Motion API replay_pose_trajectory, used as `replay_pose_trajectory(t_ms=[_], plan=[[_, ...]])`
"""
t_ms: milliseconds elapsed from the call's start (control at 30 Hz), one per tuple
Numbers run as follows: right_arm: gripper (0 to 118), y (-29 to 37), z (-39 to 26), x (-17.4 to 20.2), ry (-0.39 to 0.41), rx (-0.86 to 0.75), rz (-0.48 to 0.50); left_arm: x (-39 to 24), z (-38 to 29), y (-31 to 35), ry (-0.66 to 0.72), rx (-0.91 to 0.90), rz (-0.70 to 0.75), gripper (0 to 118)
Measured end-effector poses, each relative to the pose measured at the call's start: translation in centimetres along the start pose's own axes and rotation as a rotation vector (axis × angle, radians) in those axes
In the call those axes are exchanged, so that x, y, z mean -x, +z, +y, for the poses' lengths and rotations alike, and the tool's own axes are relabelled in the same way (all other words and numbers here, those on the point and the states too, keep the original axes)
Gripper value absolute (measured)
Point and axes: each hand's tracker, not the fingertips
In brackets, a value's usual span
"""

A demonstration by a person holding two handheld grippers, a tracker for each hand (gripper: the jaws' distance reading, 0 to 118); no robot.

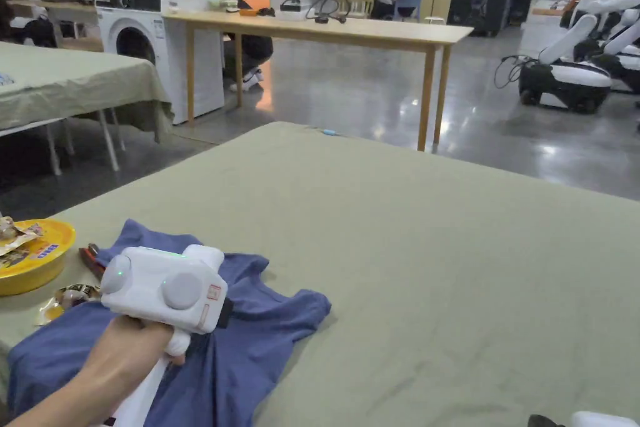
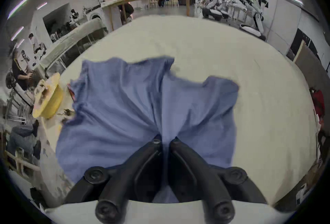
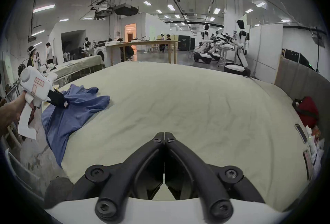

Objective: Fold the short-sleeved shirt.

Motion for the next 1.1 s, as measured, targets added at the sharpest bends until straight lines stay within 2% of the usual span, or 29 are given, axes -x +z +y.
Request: replay_pose_trajectory(t_ms=[100, 167, 267, 467, 633, 700, 800, 967, 1000, 1033, 1100], plan=[[1, 2.6, -0.4, -1.9, -0.006, -0.027, -0.009, -1.7, 1.5, 4.3, -0.055, -0.069, -0.016, 0], [1, 4.0, -0.5, -2.8, -0.009, -0.050, -0.062, -3.8, 3.0, 6.5, -0.110, -0.128, -0.029, 0], [1, 5.9, -0.6, -4.8, -0.057, -0.060, -0.083, -8.2, 5.5, 9.1, -0.122, -0.195, -0.102, 0], [1, 9.0, -1.6, -8.6, -0.099, -0.077, -0.180, -22.4, 8.6, 11.6, -0.292, -0.263, -0.304, 0], [1, 10.6, -3.0, -11.8, -0.132, -0.053, -0.269, -36.1, 8.2, 12.4, -0.401, -0.285, -0.516, 0], [1, 10.9, -3.6, -13.1, -0.152, -0.037, -0.302, -41.4, 7.4, 12.0, -0.449, -0.267, -0.612, 0], [1, 10.7, -4.4, -14.6, -0.163, -0.003, -0.339, -47.7, 5.8, 9.5, -0.492, -0.188, -0.670, 0], [1, 9.4, -5.4, -16.3, -0.190, 0.039, -0.365, -53.0, 2.4, 1.8, -0.498, -0.015, -0.667, 0], [1, 8.9, -5.5, -16.5, -0.196, 0.049, -0.366, -53.3, 1.8, 0.3, -0.484, 0.024, -0.681, 4], [1, 8.5, -5.6, -16.7, -0.198, 0.057, -0.365, -53.3, 1.4, -0.8, -0.463, 0.042, -0.700, 15], [1, 7.7, -5.7, -17.1, -0.200, 0.070, -0.363, -52.5, 0.6, -2.0, -0.435, 0.029, -0.707, 107]])
